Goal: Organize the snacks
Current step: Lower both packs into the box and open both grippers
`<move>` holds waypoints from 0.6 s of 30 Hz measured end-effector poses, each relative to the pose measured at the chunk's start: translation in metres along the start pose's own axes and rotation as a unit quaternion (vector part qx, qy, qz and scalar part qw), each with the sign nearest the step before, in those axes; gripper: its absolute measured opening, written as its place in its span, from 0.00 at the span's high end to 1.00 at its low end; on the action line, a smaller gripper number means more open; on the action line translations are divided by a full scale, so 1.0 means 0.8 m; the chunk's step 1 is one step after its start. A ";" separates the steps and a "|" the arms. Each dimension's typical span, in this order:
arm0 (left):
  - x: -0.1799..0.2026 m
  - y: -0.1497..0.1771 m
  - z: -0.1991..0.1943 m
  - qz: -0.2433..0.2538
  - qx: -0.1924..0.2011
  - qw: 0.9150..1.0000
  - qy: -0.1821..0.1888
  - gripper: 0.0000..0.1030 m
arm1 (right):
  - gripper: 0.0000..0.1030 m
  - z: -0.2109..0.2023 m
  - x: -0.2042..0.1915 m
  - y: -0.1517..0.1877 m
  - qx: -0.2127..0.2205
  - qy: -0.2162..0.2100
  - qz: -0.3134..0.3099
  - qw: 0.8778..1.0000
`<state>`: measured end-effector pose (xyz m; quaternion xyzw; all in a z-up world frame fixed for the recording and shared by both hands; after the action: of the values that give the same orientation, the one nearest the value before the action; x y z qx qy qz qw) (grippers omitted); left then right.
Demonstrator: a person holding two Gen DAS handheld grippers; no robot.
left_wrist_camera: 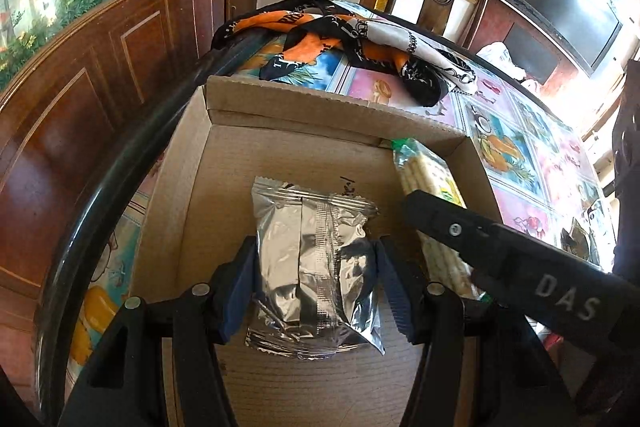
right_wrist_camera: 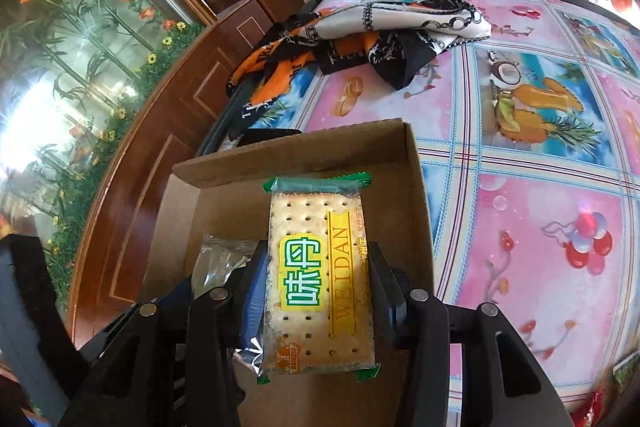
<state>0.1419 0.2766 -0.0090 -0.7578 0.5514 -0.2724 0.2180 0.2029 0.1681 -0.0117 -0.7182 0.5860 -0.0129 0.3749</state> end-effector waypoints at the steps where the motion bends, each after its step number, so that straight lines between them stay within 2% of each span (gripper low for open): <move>1: 0.000 0.000 0.000 0.001 0.000 1.000 0.000 0.44 | 0.52 0.001 -0.001 0.000 0.001 0.002 -0.002 1.000; 7: -0.001 0.000 0.000 -0.001 0.002 1.000 -0.001 0.43 | 0.50 0.005 -0.007 0.002 0.001 0.006 -0.011 1.000; 13: -0.001 -0.002 -0.004 -0.004 0.007 1.000 0.003 0.41 | 0.50 -0.002 -0.007 0.003 -0.003 -0.012 -0.001 1.000; 15: 0.000 -0.004 -0.010 -0.004 0.016 1.000 0.010 0.38 | 0.50 -0.012 -0.007 0.004 0.003 -0.024 0.002 1.000; 18: 0.006 -0.005 -0.020 -0.002 0.027 0.999 0.030 0.26 | 0.50 -0.036 -0.010 0.005 0.020 -0.035 -0.005 0.999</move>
<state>0.1360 0.2731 0.0063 -0.7443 0.5484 -0.3102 0.2214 0.1837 0.1598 0.0104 -0.7136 0.5683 -0.0009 0.4096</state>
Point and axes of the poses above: each gripper's, at about its wrist camera, not at the fingertips, and z roughly the way its jaws point, x to its right, y to its underside, the point moved 5 cm from there along z, roughly the way its jaws point, and after that the axes turned 7 degrees about x, right-handed, at the moved point
